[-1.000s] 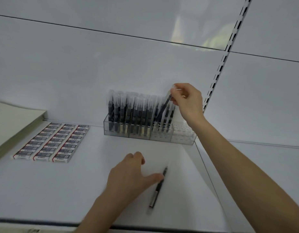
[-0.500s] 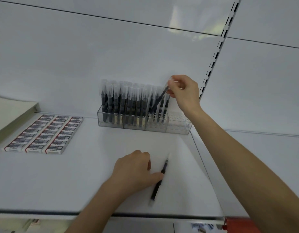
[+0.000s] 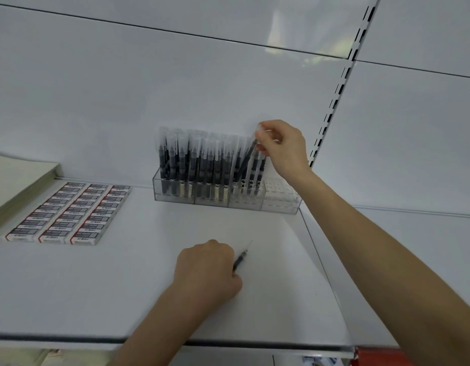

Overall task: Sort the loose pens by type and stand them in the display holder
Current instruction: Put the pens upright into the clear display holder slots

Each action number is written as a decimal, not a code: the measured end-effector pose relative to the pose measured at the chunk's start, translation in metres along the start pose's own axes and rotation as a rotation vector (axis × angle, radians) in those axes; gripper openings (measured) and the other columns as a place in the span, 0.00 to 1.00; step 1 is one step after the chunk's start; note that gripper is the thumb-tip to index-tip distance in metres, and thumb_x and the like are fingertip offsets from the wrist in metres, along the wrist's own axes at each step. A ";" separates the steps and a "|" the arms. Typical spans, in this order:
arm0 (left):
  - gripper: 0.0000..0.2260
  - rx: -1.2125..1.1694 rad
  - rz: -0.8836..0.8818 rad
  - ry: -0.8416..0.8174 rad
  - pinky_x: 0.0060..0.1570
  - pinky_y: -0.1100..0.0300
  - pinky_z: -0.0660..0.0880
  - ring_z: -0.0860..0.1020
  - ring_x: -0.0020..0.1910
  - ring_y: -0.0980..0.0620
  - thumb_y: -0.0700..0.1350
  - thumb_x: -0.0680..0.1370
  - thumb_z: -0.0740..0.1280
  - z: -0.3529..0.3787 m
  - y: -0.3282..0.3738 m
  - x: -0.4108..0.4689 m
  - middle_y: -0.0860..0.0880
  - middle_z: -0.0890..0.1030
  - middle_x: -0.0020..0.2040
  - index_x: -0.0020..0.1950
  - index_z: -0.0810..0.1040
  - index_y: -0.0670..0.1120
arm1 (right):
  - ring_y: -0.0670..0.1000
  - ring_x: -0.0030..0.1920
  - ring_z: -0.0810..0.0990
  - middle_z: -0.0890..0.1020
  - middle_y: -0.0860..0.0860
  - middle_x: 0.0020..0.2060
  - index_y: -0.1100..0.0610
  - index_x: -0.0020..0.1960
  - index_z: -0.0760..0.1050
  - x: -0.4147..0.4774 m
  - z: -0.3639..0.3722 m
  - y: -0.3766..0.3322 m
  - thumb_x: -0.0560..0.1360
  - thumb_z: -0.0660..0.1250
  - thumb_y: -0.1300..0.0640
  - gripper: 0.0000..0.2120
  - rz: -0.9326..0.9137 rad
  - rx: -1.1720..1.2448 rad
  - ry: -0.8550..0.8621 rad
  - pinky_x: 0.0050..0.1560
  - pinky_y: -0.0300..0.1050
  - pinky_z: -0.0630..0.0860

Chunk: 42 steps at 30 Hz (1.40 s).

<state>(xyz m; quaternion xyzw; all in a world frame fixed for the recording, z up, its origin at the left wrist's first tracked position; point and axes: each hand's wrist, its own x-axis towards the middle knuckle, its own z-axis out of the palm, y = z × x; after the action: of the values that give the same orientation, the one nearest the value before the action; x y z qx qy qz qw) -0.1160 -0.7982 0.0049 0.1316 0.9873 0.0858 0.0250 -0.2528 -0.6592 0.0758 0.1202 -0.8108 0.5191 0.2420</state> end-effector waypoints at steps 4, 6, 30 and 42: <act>0.06 -0.138 -0.086 0.054 0.39 0.61 0.66 0.73 0.43 0.50 0.50 0.74 0.60 0.001 -0.027 -0.001 0.52 0.70 0.39 0.44 0.69 0.48 | 0.55 0.40 0.81 0.80 0.51 0.36 0.58 0.50 0.76 0.000 0.006 0.001 0.76 0.64 0.61 0.04 -0.004 -0.045 -0.072 0.45 0.45 0.80; 0.05 -0.346 -0.129 0.102 0.36 0.61 0.68 0.74 0.39 0.51 0.48 0.73 0.63 0.000 -0.040 -0.003 0.54 0.72 0.37 0.40 0.70 0.49 | 0.55 0.41 0.82 0.80 0.51 0.36 0.60 0.50 0.77 0.000 0.009 0.002 0.76 0.64 0.60 0.06 -0.010 -0.093 -0.107 0.47 0.45 0.80; 0.02 -1.169 -0.013 0.371 0.27 0.69 0.72 0.76 0.28 0.61 0.39 0.77 0.62 -0.021 -0.017 0.018 0.47 0.79 0.36 0.45 0.73 0.44 | 0.46 0.37 0.83 0.84 0.51 0.38 0.57 0.45 0.78 -0.070 -0.007 -0.027 0.75 0.66 0.56 0.05 0.292 0.352 -0.310 0.40 0.39 0.80; 0.44 -0.040 -0.084 0.004 0.72 0.46 0.47 0.45 0.75 0.46 0.70 0.61 0.31 0.026 -0.056 0.009 0.49 0.48 0.77 0.74 0.51 0.55 | 0.54 0.41 0.80 0.80 0.52 0.38 0.56 0.55 0.72 -0.015 -0.025 -0.013 0.74 0.67 0.59 0.10 0.038 0.010 0.159 0.49 0.51 0.79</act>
<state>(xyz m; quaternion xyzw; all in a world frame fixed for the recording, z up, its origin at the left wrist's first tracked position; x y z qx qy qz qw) -0.1372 -0.8452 -0.0307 0.0896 0.9900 0.1048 0.0292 -0.2277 -0.6433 0.0864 0.0645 -0.7887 0.5354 0.2951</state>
